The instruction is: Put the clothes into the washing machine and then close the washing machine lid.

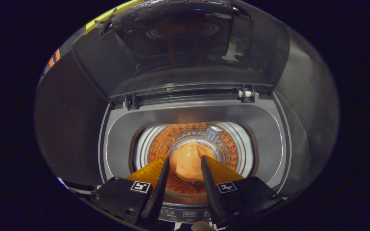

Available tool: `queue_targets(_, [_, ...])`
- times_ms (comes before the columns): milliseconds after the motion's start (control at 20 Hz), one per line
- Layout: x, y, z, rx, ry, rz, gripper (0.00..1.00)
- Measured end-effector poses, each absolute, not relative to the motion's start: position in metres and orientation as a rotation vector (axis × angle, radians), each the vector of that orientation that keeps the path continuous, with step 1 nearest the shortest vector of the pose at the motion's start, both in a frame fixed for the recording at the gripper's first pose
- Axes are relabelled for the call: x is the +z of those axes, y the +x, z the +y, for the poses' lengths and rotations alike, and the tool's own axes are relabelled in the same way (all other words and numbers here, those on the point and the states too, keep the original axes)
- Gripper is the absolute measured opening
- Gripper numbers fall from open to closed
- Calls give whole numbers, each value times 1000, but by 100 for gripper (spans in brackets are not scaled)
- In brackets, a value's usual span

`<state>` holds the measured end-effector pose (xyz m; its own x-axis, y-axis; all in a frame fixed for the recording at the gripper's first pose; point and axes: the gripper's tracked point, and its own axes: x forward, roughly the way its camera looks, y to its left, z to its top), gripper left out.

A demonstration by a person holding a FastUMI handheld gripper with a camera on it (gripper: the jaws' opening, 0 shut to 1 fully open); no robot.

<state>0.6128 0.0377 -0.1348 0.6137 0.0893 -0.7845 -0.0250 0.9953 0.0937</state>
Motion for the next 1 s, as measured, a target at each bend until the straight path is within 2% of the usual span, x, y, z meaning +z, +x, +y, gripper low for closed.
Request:
queue_targets(450, [-120,587,33,46,19,858,62])
queue_targets(1000, [-45,534,64,30,-135,634,62])
